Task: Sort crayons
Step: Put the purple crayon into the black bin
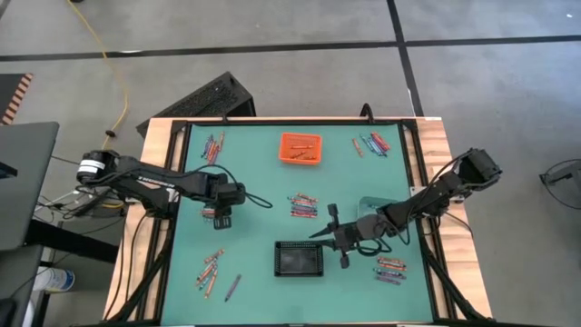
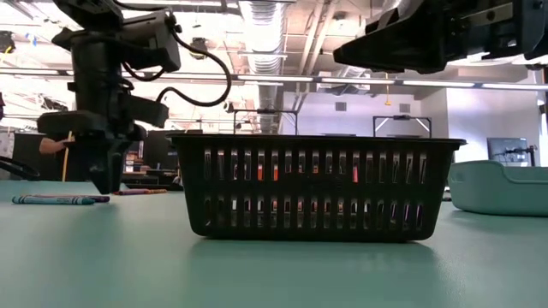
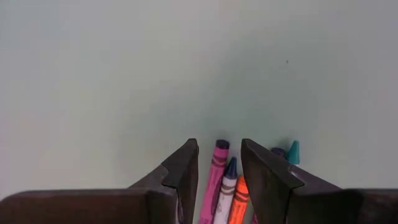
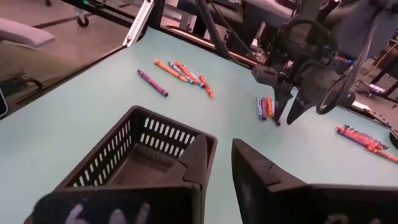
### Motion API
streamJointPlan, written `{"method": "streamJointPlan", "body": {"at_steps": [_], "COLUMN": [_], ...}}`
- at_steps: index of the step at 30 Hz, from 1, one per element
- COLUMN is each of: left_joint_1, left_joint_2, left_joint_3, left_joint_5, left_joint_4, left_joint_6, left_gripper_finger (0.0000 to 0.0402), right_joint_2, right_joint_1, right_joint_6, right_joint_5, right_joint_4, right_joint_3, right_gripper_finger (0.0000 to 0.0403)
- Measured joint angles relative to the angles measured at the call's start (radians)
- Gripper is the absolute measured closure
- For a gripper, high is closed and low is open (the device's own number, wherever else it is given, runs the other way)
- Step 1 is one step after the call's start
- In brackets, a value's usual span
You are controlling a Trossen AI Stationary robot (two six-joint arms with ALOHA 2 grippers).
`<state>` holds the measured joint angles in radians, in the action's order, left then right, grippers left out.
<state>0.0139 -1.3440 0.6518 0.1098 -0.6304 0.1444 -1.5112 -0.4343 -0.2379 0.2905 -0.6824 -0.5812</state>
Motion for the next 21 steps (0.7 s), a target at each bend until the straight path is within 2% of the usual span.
{"method": "streamJointPlan", "body": {"at_steps": [13,16,21], "left_joint_1": [-0.002,-0.001,-0.001], "left_joint_2": [-0.111,-0.106,-0.092], "left_joint_3": [0.005,0.004,0.002], "left_joint_5": [-0.008,-0.022,-0.027], "left_joint_4": [0.025,0.027,0.031], "left_joint_6": [0.033,0.033,0.034], "left_gripper_finger": [0.0292,0.0308,0.0357], "right_joint_2": [0.001,0.001,0.001], "right_joint_1": [0.011,0.017,0.018], "right_joint_6": [-0.049,-0.049,-0.049], "right_joint_5": [0.0,0.0,0.0], "right_joint_4": [-0.008,-0.007,-0.007], "right_joint_3": [0.0,0.0,0.0], "right_gripper_finger": [0.0333,0.0333,0.0333]}}
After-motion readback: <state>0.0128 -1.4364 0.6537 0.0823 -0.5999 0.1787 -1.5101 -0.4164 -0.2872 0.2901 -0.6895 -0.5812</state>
